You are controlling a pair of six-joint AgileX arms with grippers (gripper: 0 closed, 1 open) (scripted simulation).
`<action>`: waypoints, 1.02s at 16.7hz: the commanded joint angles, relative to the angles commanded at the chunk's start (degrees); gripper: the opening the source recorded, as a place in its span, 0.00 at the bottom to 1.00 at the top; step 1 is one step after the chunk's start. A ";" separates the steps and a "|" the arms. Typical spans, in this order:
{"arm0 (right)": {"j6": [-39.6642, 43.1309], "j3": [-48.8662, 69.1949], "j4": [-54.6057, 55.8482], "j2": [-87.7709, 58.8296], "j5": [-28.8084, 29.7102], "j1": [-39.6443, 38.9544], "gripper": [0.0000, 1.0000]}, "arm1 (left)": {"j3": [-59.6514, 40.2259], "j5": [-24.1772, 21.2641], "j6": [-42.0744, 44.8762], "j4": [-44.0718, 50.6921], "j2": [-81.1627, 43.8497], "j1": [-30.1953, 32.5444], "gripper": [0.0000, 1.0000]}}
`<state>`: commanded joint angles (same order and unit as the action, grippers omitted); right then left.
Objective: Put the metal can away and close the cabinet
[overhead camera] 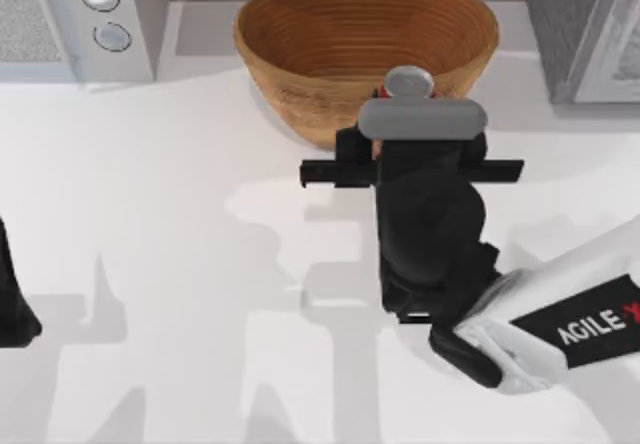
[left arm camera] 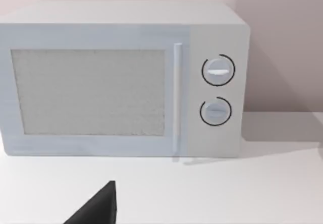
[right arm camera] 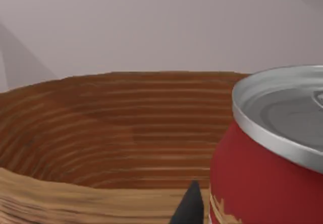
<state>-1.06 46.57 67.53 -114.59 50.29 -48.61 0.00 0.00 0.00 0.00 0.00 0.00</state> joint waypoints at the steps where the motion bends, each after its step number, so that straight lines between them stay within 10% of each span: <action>1: -0.03 -0.14 -2.09 2.19 -0.02 -0.01 0.00 | 0.00 0.00 0.00 0.00 0.00 0.00 1.00; 17: -0.01 -9.46 -17.97 25.48 -10.11 9.92 0.00 | 0.00 0.00 0.00 0.00 0.00 0.00 1.00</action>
<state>-1.07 37.11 49.55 -89.11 40.18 -38.70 0.00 0.00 0.00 0.00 0.00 0.00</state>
